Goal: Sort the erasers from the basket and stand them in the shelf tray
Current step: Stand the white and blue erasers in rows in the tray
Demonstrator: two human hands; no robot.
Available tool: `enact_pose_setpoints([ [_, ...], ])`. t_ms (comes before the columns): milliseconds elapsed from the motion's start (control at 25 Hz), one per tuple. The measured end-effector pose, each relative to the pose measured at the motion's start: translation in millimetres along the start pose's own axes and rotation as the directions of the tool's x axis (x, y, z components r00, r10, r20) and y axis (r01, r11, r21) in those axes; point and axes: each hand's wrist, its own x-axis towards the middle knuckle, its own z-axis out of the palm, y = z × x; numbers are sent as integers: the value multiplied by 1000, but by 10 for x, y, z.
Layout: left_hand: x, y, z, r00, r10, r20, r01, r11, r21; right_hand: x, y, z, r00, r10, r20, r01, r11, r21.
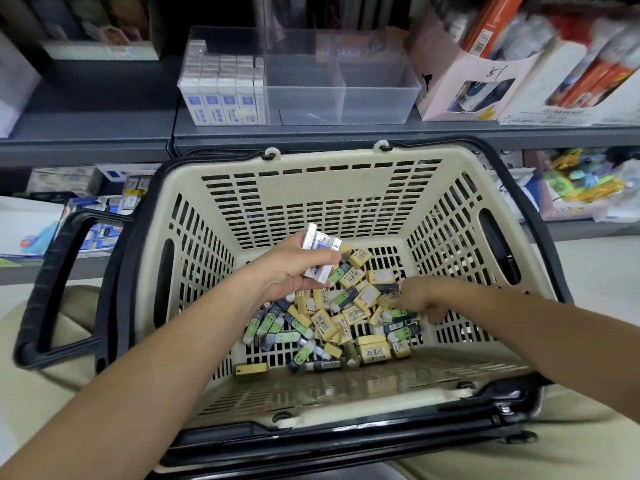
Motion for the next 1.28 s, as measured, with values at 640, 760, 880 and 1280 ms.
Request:
enact_pose_setpoints([
  [640, -82, 108, -88, 1000, -19, 0, 18, 968, -252, 23, -191, 400, 872, -486, 50, 399, 648, -649],
  [760, -97, 116, -107, 1000, -26, -2, 25, 975, -220, 60, -172, 383, 838, -546, -7, 396, 617, -680],
  [880, -106, 124, -116, 998, -55, -4, 53, 980, -191, 65, -177, 290, 829, -539, -149, 348, 705, -618],
  [1280, -115, 82, -71, 996, -78, -39, 75, 994, -73, 13, -215, 302, 790, -585, -186, 294, 627, -722],
])
